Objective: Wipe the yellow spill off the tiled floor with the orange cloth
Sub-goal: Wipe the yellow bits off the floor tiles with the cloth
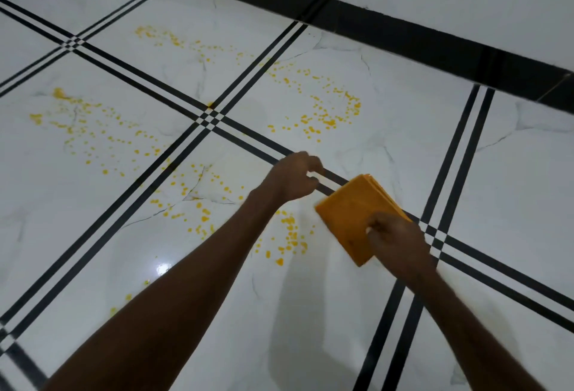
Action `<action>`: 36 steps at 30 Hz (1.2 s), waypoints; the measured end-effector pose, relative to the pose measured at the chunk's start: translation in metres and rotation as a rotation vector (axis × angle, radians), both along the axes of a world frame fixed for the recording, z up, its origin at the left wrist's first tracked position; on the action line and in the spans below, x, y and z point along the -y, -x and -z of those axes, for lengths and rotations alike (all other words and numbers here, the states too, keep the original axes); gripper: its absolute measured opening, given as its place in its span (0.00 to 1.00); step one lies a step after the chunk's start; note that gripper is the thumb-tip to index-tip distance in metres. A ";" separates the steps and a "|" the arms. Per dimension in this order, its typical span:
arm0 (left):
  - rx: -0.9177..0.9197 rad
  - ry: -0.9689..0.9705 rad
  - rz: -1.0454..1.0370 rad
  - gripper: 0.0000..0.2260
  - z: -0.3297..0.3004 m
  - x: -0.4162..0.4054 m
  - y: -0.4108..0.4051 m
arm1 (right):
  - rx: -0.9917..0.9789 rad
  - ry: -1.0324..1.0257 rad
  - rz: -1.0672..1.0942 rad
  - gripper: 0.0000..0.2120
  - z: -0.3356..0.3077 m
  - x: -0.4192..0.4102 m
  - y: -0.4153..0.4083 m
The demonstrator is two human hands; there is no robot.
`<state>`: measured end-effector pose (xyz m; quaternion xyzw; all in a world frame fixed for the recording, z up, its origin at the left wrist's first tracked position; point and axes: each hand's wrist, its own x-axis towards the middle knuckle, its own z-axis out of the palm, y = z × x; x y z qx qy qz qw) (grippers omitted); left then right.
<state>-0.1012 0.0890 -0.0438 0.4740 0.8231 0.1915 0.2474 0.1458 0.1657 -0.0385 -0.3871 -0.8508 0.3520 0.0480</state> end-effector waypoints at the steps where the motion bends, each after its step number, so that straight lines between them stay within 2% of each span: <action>1: -0.077 0.055 -0.046 0.21 0.015 0.006 0.005 | -0.024 -0.082 -0.012 0.05 0.018 0.004 0.004; 2: -0.167 0.144 -0.069 0.26 0.031 0.012 0.010 | -0.034 -0.197 -0.064 0.12 0.038 0.003 0.015; 4: -0.288 0.269 -0.063 0.33 0.056 0.026 0.016 | 0.107 -0.392 -0.247 0.25 0.066 -0.008 0.040; 7: -0.345 0.258 -0.006 0.35 0.074 0.038 0.023 | 0.303 -0.529 -0.492 0.32 0.091 -0.028 0.058; 9: -0.337 0.272 0.031 0.36 0.071 0.038 0.030 | 0.296 -0.539 -0.358 0.32 0.100 -0.030 0.045; 12: -0.315 0.339 0.038 0.37 0.063 0.033 0.029 | 0.343 -0.429 0.206 0.34 0.099 0.009 0.018; 14: -0.289 0.369 0.026 0.37 0.060 0.031 0.024 | 0.379 -0.363 0.353 0.36 0.094 0.066 0.015; 16: -0.241 0.369 0.023 0.38 0.058 0.031 0.026 | 0.339 -0.412 0.158 0.38 0.093 0.124 0.015; 18: -0.191 0.355 0.031 0.38 0.053 0.034 0.035 | 0.269 -0.478 -0.235 0.38 0.093 0.136 0.021; 20: -0.197 0.323 0.050 0.36 0.050 0.038 0.044 | 0.177 -0.552 -0.604 0.37 0.094 0.088 0.040; 21: -0.217 0.311 0.057 0.35 0.052 0.043 0.046 | 0.157 -0.607 -0.712 0.37 0.098 0.060 0.051; 22: -0.244 0.300 0.053 0.35 0.053 0.046 0.046 | 0.163 -0.623 -0.705 0.36 0.102 0.032 0.060; 24: -0.285 0.271 0.013 0.33 0.058 0.055 0.045 | 0.206 -0.616 -0.417 0.35 0.105 -0.003 0.065; 27: -0.289 0.259 -0.006 0.33 0.063 0.063 0.044 | 0.303 -0.502 0.154 0.36 0.102 0.038 0.054; 28: -0.271 0.267 -0.011 0.33 0.062 0.062 0.044 | 0.335 -0.481 0.240 0.37 0.098 0.069 0.049; 29: -0.241 0.278 -0.019 0.32 0.058 0.061 0.044 | 0.353 -0.475 0.229 0.38 0.094 0.102 0.044; 32: -0.150 0.239 -0.106 0.27 0.040 0.065 0.043 | 0.254 -0.497 -0.183 0.39 0.094 0.165 0.037; 35: -0.209 0.179 -0.168 0.25 0.025 0.100 0.044 | 0.131 -0.588 -0.730 0.39 0.095 0.110 0.066; 36: -0.235 0.193 -0.172 0.26 0.024 0.122 0.042 | 0.109 -0.611 -0.821 0.38 0.098 0.085 0.080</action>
